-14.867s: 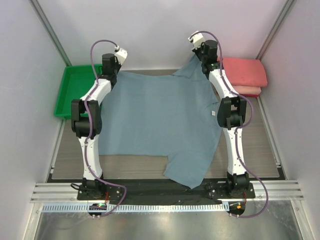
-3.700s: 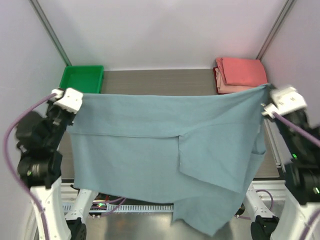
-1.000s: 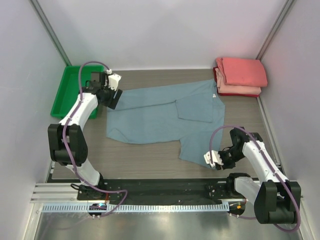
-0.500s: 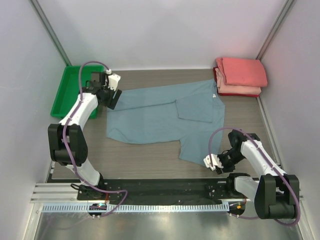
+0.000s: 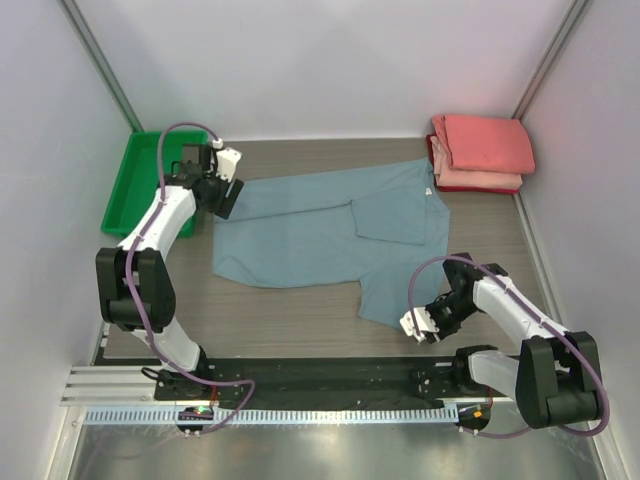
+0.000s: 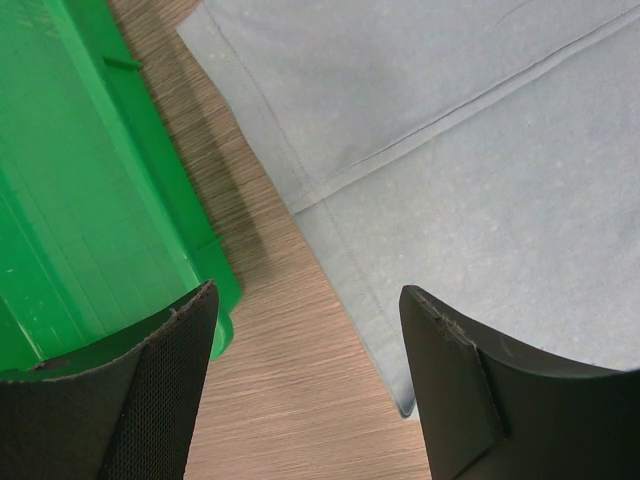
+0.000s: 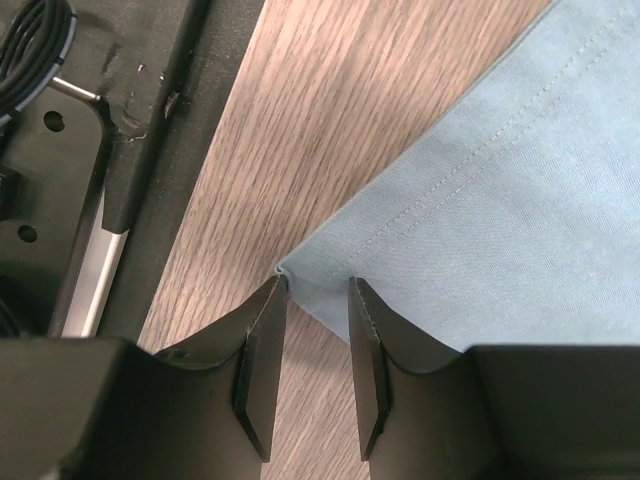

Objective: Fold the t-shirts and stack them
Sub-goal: Fold the tshirt

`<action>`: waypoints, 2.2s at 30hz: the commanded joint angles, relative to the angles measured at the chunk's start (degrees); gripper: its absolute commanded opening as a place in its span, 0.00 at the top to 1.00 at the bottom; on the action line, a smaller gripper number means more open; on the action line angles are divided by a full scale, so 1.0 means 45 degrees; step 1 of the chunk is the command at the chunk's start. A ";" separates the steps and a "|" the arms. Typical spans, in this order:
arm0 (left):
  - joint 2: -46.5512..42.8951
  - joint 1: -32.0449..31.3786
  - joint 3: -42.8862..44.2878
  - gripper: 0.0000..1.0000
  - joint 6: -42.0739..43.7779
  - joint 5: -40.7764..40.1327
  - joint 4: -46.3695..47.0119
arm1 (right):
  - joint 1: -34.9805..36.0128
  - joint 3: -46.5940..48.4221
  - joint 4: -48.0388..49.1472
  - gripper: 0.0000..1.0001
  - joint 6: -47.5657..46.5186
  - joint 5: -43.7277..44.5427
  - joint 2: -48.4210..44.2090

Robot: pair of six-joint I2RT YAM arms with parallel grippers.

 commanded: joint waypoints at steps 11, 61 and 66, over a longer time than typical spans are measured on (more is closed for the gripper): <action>-0.0811 -0.0022 -0.1266 0.28 0.1607 0.0169 -0.0752 | 0.0200 0.0174 -0.1284 0.86 -0.2138 0.0792 -0.0278; 0.0500 0.0779 -0.0115 1.00 0.1608 0.4252 -0.5012 | 0.0376 0.3393 0.1664 0.99 0.7056 0.0479 -0.1116; -0.0887 0.0798 -0.0388 1.00 0.1550 0.4369 -0.5207 | 0.0376 0.4040 0.2523 0.99 0.9754 0.1238 -0.1899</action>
